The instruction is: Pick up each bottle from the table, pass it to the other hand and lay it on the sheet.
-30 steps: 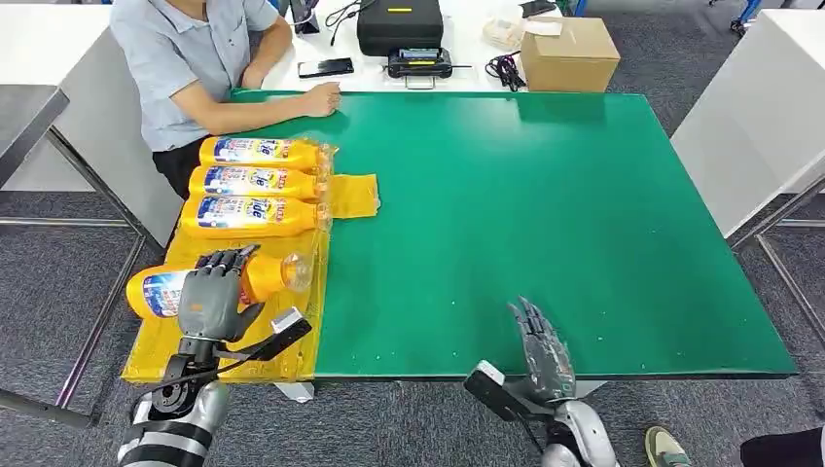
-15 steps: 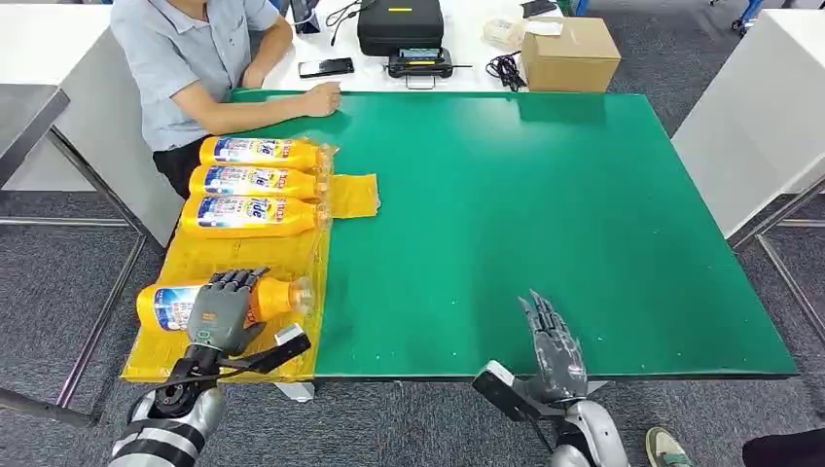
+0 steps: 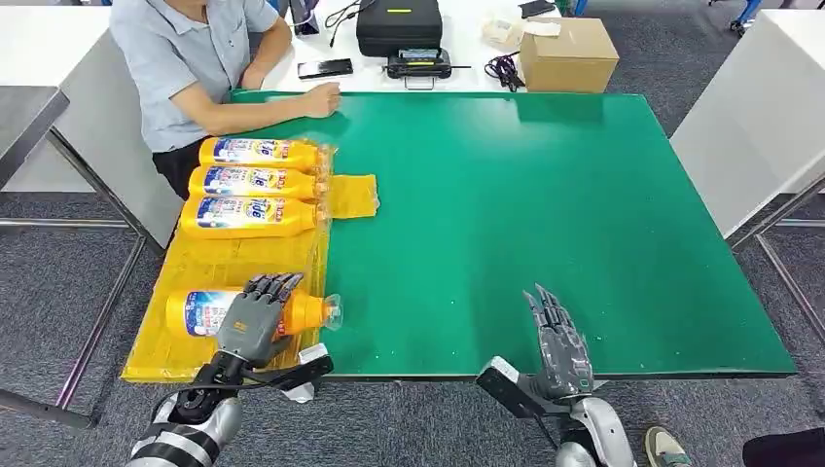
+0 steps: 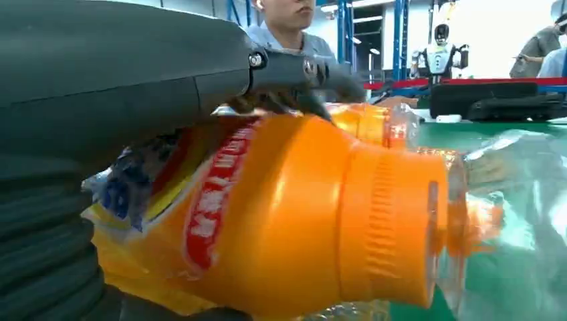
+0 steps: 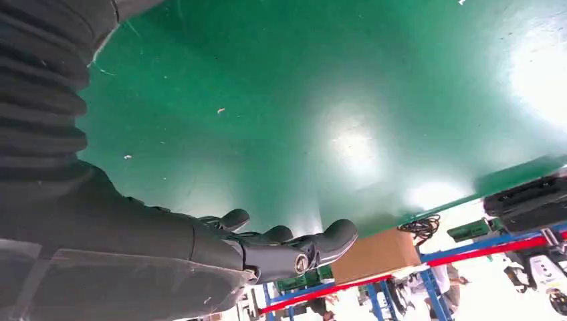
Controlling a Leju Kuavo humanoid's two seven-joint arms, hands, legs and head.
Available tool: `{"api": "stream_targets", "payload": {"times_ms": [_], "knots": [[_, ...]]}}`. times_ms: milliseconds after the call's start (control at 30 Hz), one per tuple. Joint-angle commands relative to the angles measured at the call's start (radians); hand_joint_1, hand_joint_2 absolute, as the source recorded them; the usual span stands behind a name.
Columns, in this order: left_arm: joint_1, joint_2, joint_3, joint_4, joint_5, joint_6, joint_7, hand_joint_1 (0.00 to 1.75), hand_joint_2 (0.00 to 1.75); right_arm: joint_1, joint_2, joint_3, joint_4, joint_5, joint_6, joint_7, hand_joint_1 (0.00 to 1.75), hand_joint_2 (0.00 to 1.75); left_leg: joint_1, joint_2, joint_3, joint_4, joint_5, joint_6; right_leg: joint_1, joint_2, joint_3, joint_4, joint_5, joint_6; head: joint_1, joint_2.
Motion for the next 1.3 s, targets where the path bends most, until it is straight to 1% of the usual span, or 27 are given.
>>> {"api": "stream_targets", "payload": {"times_ms": [33, 133, 200, 233, 467, 633, 700, 1167, 1267, 1300], "knots": [[-0.059, 0.007, -0.051, 0.135, 0.005, -0.054, 0.027, 0.00, 1.75, -0.047, 0.021, -0.026, 0.068, -0.023, 0.024, -0.018, 0.00, 1.75, 0.001, 0.001, 0.003, -0.001, -0.001, -0.001, 0.001, 0.000, 0.003, -0.001, 0.000, -0.002, 0.000, 0.000], [-0.079, 0.006, -0.051, 0.183, -0.002, -0.094, 0.061, 0.00, 1.75, -0.051, 0.026, -0.035, 0.076, -0.033, 0.031, -0.026, 0.00, 1.75, 0.002, 0.002, 0.005, 0.000, -0.002, -0.003, 0.002, 0.001, 0.005, -0.001, -0.001, -0.003, 0.000, 0.000], [-0.092, 0.009, -0.055, 0.215, -0.008, -0.129, 0.077, 0.00, 1.75, -0.053, 0.027, -0.040, 0.077, -0.038, 0.038, -0.032, 0.00, 1.75, 0.001, 0.001, 0.003, -0.001, 0.000, -0.001, 0.001, 0.001, 0.003, -0.001, 0.000, -0.002, 0.000, 0.000], [-0.090, 0.011, -0.055, 0.217, -0.008, -0.130, 0.078, 0.00, 1.75, -0.053, 0.026, -0.041, 0.077, -0.039, 0.038, -0.032, 0.00, 1.75, 0.002, 0.001, 0.005, -0.001, -0.001, -0.003, 0.002, 0.001, 0.005, -0.001, 0.000, -0.003, 0.000, 0.000], [-0.093, 0.016, -0.051, 0.228, -0.005, -0.137, 0.084, 0.00, 1.75, -0.055, 0.026, -0.044, 0.075, -0.039, 0.039, -0.034, 0.00, 1.75, 0.001, 0.002, 0.010, -0.002, 0.000, -0.002, 0.001, 0.002, 0.010, -0.001, 0.000, -0.003, 0.000, 0.000], [-0.093, 0.016, -0.051, 0.227, -0.007, -0.133, 0.085, 0.00, 1.75, -0.055, 0.027, -0.044, 0.074, -0.036, 0.040, -0.036, 0.00, 1.75, 0.000, 0.001, 0.011, -0.001, 0.000, -0.002, 0.001, 0.001, 0.011, -0.001, 0.000, -0.002, 0.000, 0.000], [-0.093, 0.016, -0.051, 0.227, -0.007, -0.133, 0.085, 0.00, 1.75, -0.055, 0.027, -0.044, 0.074, -0.036, 0.040, -0.036, 0.00, 1.75, 0.001, 0.003, 0.012, -0.002, 0.000, -0.003, 0.002, 0.002, 0.013, -0.002, 0.000, -0.003, 0.000, 0.000], [-0.093, 0.016, -0.051, 0.227, -0.007, -0.133, 0.085, 0.00, 1.75, -0.055, 0.027, -0.044, 0.074, -0.036, 0.040, -0.036, 0.00, 1.75, 0.001, 0.002, 0.012, -0.001, 0.000, -0.002, 0.001, 0.002, 0.012, -0.001, 0.000, -0.003, 0.000, 0.000], [-0.082, 0.012, -0.062, 0.191, -0.016, -0.091, 0.073, 0.00, 1.75, -0.054, 0.026, -0.043, 0.074, -0.026, 0.040, -0.039, 0.00, 1.75, 0.001, 0.002, 0.012, -0.001, 0.000, -0.002, 0.001, 0.002, 0.012, -0.001, 0.000, -0.002, 0.000, 0.000], [-0.068, 0.007, -0.068, 0.149, -0.013, -0.075, 0.059, 0.00, 1.75, -0.048, 0.030, -0.050, 0.065, -0.029, 0.028, -0.048, 0.00, 1.75, 0.001, 0.002, 0.012, -0.001, 0.000, -0.003, 0.002, 0.002, 0.013, -0.002, 0.000, -0.003, 0.000, 0.000]]}}
